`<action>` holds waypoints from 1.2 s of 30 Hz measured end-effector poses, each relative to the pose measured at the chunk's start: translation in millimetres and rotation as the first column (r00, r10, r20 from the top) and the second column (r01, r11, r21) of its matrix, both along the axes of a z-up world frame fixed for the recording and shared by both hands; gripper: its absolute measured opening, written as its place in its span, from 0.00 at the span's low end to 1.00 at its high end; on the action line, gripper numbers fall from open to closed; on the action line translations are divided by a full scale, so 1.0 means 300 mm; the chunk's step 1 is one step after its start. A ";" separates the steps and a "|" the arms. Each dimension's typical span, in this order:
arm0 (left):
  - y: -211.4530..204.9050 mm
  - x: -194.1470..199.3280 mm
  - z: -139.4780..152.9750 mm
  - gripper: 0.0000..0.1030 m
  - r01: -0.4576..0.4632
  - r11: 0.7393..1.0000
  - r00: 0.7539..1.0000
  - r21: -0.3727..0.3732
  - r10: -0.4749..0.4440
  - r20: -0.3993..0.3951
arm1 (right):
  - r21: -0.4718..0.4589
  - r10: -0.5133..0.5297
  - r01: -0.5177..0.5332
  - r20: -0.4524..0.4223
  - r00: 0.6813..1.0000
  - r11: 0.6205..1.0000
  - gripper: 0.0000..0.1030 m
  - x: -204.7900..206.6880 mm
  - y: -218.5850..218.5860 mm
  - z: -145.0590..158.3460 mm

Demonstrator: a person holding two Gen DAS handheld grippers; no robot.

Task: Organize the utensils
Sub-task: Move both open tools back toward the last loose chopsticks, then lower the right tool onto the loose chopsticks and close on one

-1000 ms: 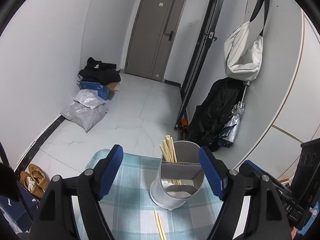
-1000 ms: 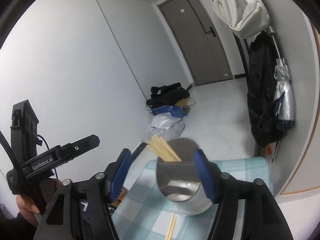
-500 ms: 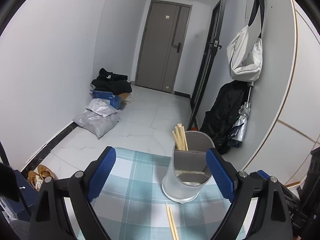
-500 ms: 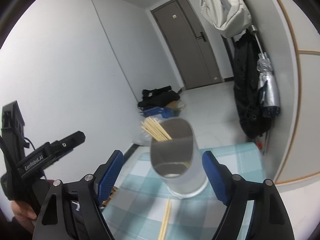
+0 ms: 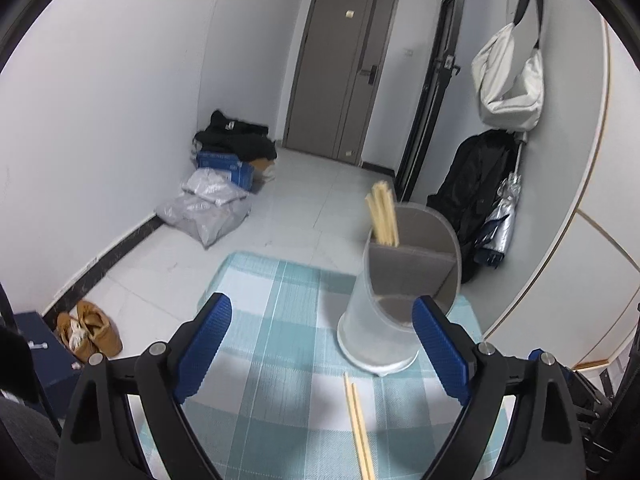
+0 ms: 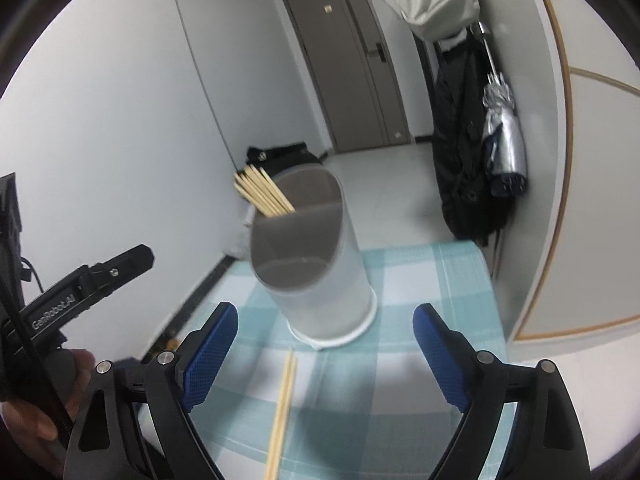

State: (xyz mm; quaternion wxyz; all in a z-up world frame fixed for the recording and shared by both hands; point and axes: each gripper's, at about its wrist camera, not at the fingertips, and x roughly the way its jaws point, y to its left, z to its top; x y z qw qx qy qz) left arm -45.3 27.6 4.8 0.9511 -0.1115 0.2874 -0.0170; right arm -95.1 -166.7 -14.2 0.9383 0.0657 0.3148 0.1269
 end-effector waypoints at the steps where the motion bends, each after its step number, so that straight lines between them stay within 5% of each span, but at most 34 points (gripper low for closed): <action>1: 0.006 0.004 -0.012 0.87 -0.006 1.000 1.000 0.002 0.006 -0.015 | -0.022 -0.011 0.010 -0.015 1.000 1.000 0.87 0.008 0.004 -0.012; 16: 0.113 0.076 -0.095 0.87 -0.056 0.997 0.987 -0.052 0.047 -0.153 | -0.175 0.019 -0.071 -0.283 0.959 0.982 0.85 0.126 0.125 -0.239; 27: 0.174 0.104 -0.108 0.87 -0.097 0.986 0.972 -0.132 0.065 -0.225 | -0.284 0.034 -0.146 -0.364 0.931 0.948 0.82 0.191 0.253 -0.349; 36: 0.198 0.117 -0.118 0.87 -0.118 0.980 0.964 -0.162 0.074 -0.256 | -0.396 0.040 -0.198 -0.372 0.927 0.897 0.64 0.188 0.314 -0.387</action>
